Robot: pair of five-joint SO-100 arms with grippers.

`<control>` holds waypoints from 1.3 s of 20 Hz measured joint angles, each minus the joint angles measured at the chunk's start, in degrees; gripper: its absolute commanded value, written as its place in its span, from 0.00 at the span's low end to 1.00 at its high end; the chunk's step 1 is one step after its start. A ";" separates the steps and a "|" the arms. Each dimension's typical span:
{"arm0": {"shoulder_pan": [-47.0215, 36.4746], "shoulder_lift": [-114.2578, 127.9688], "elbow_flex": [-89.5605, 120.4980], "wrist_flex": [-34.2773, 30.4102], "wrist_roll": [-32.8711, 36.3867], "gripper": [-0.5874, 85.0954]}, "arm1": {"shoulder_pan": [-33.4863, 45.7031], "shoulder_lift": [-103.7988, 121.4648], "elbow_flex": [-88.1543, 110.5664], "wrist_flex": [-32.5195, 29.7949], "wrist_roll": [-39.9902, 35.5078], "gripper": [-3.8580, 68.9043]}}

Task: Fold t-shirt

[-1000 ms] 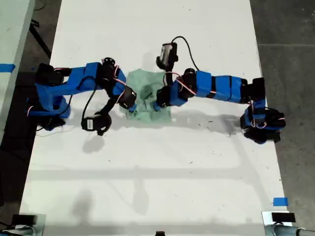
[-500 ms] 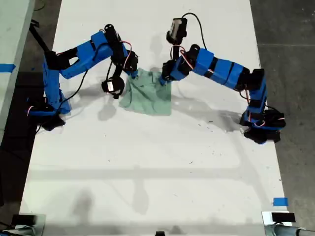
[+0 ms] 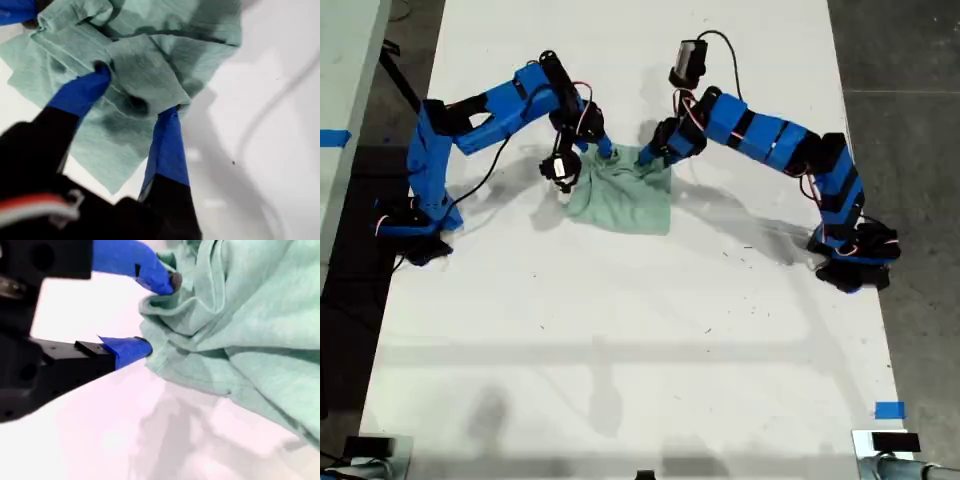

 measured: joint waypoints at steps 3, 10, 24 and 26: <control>-4.13 7.21 0.00 2.55 0.00 0.30 | 4.48 2.29 0.09 5.54 -2.11 0.53; -7.03 30.94 10.20 6.24 -0.88 0.26 | 12.66 31.82 12.92 16.70 -7.21 0.45; 4.22 104.24 95.71 -19.07 -22.41 0.01 | -1.49 110.65 98.26 4.75 19.95 0.04; 6.42 113.12 105.73 -20.30 -27.51 0.01 | -5.80 124.37 109.95 2.55 26.28 0.04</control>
